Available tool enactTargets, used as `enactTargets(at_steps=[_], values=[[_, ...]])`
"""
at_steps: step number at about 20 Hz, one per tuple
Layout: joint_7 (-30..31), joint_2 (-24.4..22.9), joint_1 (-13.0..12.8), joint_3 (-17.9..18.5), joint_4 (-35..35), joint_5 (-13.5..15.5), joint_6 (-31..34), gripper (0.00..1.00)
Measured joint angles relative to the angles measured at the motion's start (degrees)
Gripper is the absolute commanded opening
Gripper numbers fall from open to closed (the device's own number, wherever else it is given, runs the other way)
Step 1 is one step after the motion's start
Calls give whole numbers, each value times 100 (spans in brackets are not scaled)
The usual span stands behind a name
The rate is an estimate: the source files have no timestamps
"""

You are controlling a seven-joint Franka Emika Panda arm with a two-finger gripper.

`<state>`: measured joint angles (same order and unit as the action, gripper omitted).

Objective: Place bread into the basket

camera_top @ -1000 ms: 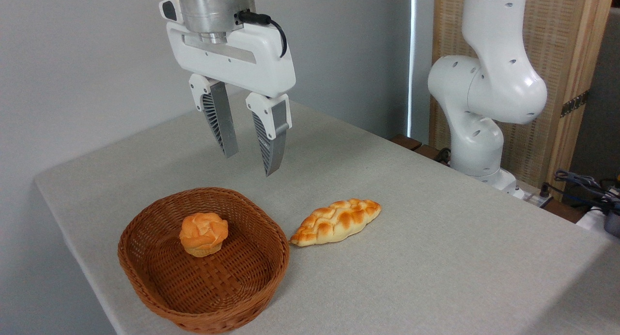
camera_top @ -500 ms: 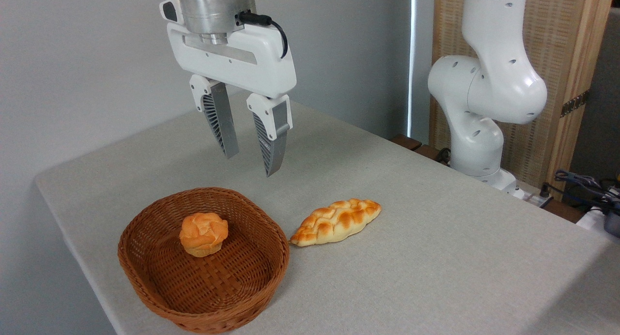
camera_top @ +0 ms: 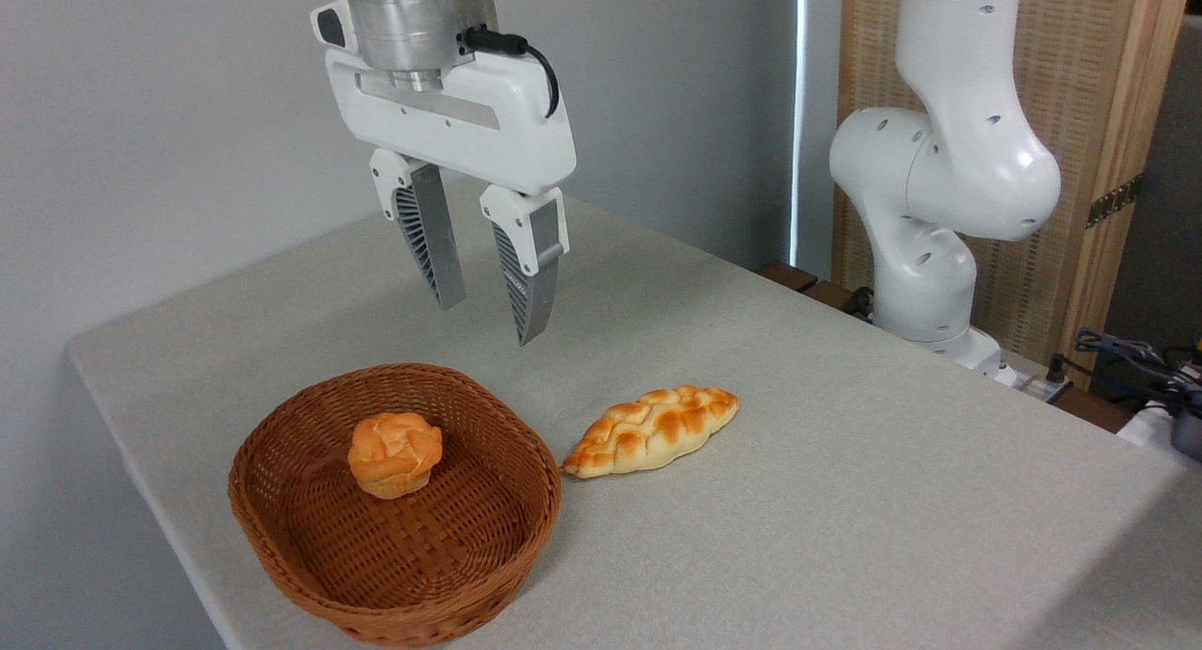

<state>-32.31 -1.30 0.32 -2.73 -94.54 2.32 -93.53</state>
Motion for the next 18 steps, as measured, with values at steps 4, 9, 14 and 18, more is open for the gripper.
enactTargets(at_steps=[4, 9, 14, 18], values=[[0, -1, -2, 0, -55, 0, 0, 100], [-60, -11, -17, 0, -199, 1, -1, 100], [-1026, -352, -19, 4, -732, 1, 0, 100], [-1180, -736, -18, 7, -1269, 1, 0, 100]])
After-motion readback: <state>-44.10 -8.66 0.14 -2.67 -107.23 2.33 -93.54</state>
